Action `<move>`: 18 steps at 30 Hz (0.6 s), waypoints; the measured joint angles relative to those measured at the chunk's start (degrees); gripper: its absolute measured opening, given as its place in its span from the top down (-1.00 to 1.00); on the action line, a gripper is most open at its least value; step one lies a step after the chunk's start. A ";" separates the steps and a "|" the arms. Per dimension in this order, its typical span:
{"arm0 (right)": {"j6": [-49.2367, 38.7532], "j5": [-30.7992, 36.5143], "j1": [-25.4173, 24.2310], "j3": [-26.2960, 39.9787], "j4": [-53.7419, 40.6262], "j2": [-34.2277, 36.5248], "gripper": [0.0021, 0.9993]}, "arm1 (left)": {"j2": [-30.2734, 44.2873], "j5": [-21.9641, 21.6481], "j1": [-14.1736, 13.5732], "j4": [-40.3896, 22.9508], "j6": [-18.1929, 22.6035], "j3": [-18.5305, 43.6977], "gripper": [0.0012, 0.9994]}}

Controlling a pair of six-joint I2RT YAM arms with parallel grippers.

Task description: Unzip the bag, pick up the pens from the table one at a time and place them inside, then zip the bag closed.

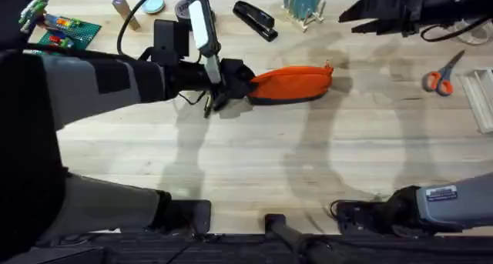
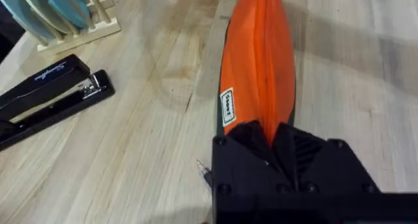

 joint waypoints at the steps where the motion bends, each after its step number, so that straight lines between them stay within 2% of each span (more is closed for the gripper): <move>1: 1.53 0.03 0.00 0.00 0.41 0.00 -0.99 | -0.01 0.00 0.00 0.00 0.00 0.00 0.92; 4: 6.86 1.35 0.00 0.00 1.83 0.00 -0.99 | 0.00 0.00 0.00 0.00 0.00 0.00 0.92; 7: 13.00 6.26 0.39 0.00 2.38 0.00 -0.99 | 0.01 0.00 0.00 0.00 0.00 0.00 0.92; 11: 20.63 16.67 2.39 0.00 2.36 0.00 -0.99 | 0.01 0.00 0.00 0.00 0.00 0.00 0.92; 18: 32.69 33.82 9.53 0.00 1.77 0.00 -0.99 | -0.01 0.00 0.00 0.00 0.00 0.00 0.92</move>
